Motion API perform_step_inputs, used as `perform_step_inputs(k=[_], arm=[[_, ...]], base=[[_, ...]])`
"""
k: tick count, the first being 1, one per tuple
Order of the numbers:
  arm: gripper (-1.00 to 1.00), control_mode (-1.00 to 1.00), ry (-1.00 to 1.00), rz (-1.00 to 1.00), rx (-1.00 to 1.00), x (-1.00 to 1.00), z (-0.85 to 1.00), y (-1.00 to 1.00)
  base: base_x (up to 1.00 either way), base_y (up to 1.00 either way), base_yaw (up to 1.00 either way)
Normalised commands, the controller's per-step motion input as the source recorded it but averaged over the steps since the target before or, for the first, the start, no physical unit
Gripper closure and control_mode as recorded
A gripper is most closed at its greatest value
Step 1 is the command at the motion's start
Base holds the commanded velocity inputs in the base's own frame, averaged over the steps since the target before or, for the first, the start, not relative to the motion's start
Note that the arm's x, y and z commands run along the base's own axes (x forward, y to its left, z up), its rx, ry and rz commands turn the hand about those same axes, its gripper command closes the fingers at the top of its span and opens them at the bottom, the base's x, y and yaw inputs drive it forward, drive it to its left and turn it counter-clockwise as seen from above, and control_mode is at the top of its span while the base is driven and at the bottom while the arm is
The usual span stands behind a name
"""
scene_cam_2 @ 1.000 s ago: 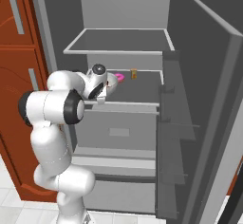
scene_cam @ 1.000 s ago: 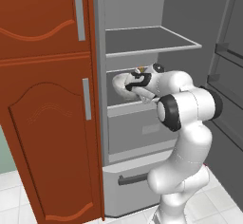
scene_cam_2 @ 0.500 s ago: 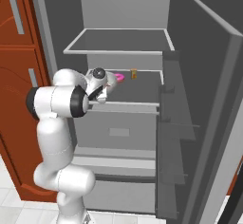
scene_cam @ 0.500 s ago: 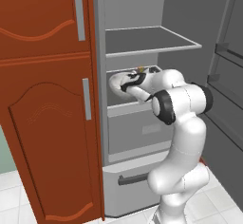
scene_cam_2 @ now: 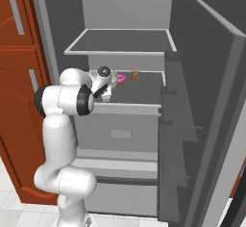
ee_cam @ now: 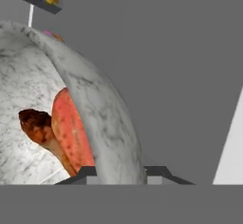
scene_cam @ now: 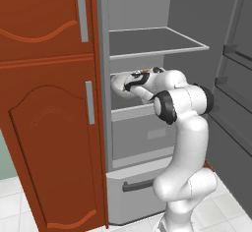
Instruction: Pick the chicken drumstick and sweet potato from their plates and place them in the bowl. Then put the bowl in the fridge.
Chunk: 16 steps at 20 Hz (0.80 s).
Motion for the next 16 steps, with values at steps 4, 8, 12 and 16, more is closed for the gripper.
perform_step_inputs(k=[4, 8, 12, 16], arm=[[1.0, -1.0, 0.04, 0.0, 0.0, 0.38, 0.0, 0.0], [1.0, -1.0, 0.04, 0.0, 0.0, 0.26, 0.0, 0.0], [1.0, -1.0, 0.03, 0.0, 0.0, 0.17, 0.0, 0.0], [-1.0, -1.0, 0.01, 0.0, 0.0, -0.02, -0.08, 0.0]], base=[[0.0, 0.0, 0.0], [0.0, 0.0, 0.0], [0.0, 0.0, 0.0], [0.0, 0.0, 0.0]])
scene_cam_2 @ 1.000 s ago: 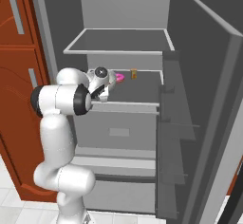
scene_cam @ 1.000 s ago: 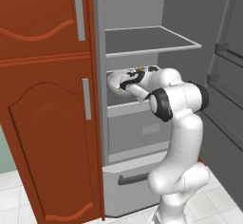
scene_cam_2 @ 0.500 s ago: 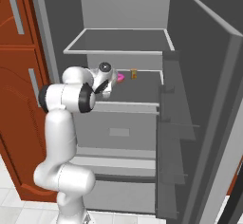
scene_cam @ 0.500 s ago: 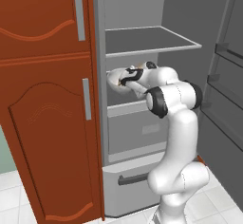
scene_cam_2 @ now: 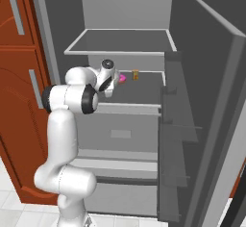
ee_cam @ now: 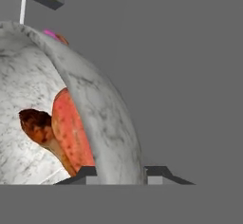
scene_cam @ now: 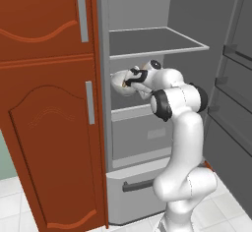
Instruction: Pick the chicken drumstick and sweet potato from their plates and place them in the bowl. Then put the bowl in the fridge.
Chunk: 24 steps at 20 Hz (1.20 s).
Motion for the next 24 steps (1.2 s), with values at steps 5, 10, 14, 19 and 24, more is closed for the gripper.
perform_step_inputs(k=[5, 10, 14, 19, 24], arm=[[-1.0, -1.0, 0.0, 0.0, 0.05, -0.12, 0.0, -0.04], [-1.0, -1.0, -0.01, 0.0, 0.11, -0.2, 0.03, -0.02], [-1.0, -1.0, -0.02, 0.0, 0.1, -0.2, 0.17, -0.03], [-1.0, -1.0, 0.0, 0.0, 0.01, -0.27, 0.21, -0.08], [-1.0, -1.0, -0.01, 0.01, 0.0, -0.31, 0.21, -0.06]], base=[[0.0, 0.0, 0.0], [0.0, 0.0, 0.0], [0.0, 0.0, 0.0], [0.0, 0.0, 0.0], [0.0, 0.0, 0.0]])
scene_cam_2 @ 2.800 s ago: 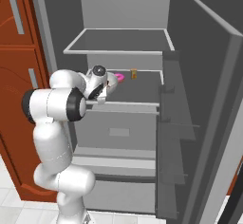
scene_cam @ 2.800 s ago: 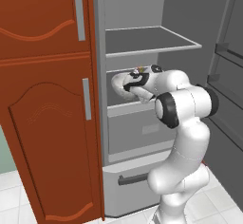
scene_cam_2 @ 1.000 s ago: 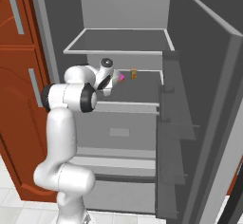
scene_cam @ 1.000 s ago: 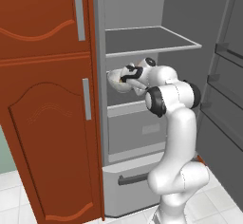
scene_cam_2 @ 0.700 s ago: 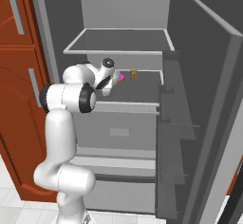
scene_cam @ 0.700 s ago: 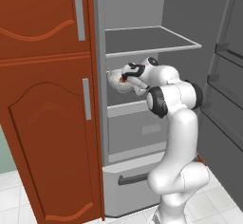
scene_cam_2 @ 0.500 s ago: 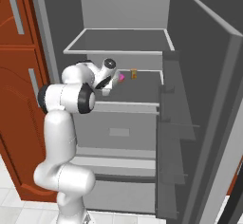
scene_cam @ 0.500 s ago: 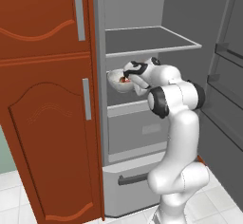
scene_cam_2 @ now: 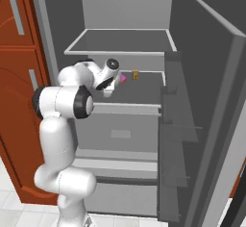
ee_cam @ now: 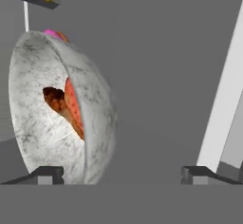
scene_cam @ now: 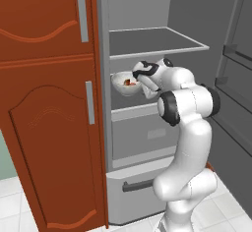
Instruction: Pick the chicken drumstick and sweet potato from their plates and place them in the bowl. Then put the bowl in the fridge.
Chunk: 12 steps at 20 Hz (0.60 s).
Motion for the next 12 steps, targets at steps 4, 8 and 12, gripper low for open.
perform_step_inputs(k=[4, 8, 12], arm=[[-1.0, -1.0, -0.09, 0.03, 0.0, -0.39, 0.23, 0.0], [-1.0, -1.0, -0.1, 0.05, -0.02, -0.46, 0.21, 0.0], [-1.0, -1.0, -0.07, 0.06, -0.08, -0.5, 0.17, 0.0]], base=[[0.0, 0.0, 0.0], [0.0, 0.0, 0.0], [0.0, 0.0, 0.0]])
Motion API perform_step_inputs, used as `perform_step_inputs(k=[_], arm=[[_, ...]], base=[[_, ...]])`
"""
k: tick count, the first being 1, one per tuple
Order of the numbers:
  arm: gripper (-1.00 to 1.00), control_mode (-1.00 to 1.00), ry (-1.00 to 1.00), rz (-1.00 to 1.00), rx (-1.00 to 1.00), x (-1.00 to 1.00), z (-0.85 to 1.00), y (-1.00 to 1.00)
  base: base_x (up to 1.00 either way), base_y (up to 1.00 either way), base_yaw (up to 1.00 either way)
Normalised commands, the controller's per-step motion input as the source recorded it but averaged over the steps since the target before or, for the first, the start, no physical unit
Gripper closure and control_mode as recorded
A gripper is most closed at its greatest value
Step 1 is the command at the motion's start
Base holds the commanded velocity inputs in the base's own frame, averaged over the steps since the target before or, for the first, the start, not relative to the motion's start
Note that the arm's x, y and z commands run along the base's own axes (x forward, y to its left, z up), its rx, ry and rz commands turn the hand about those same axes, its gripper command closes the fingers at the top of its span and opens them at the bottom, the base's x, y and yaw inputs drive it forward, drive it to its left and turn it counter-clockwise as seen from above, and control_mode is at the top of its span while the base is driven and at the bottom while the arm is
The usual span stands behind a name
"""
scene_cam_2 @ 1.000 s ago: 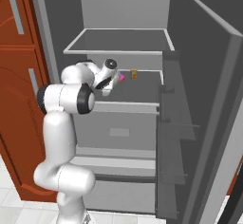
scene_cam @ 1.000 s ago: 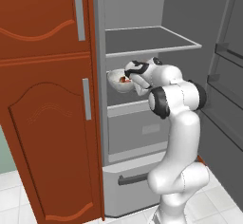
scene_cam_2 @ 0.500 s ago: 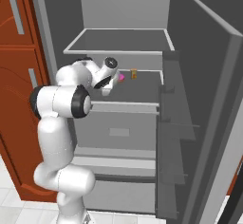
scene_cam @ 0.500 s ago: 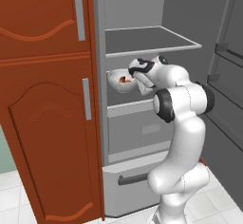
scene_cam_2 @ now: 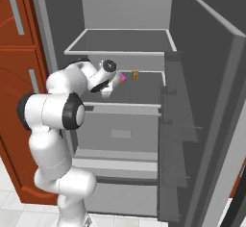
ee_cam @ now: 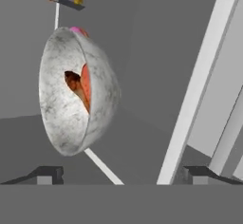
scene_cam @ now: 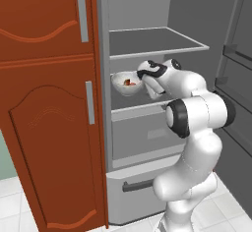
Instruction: Pick the chicken drumstick and sweet potato from their plates and place them in the bowl. Then put the bowl in the fridge.
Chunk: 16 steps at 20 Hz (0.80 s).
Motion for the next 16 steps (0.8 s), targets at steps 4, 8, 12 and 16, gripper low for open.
perform_step_inputs(k=[4, 8, 12, 16], arm=[[-1.0, -1.0, -0.02, 0.09, -0.11, -0.57, 0.12, -0.04], [-1.0, -1.0, 0.0, 0.11, -0.12, -0.59, 0.2, -0.1], [-1.0, -1.0, 0.0, 0.14, -0.16, -0.62, 0.26, -0.12], [-1.0, -1.0, 0.0, 0.15, -0.16, -0.65, 0.32, -0.07]], base=[[0.0, 0.0, 0.0], [0.0, 0.0, 0.0], [0.0, 0.0, 0.0], [0.0, 0.0, 0.0]])
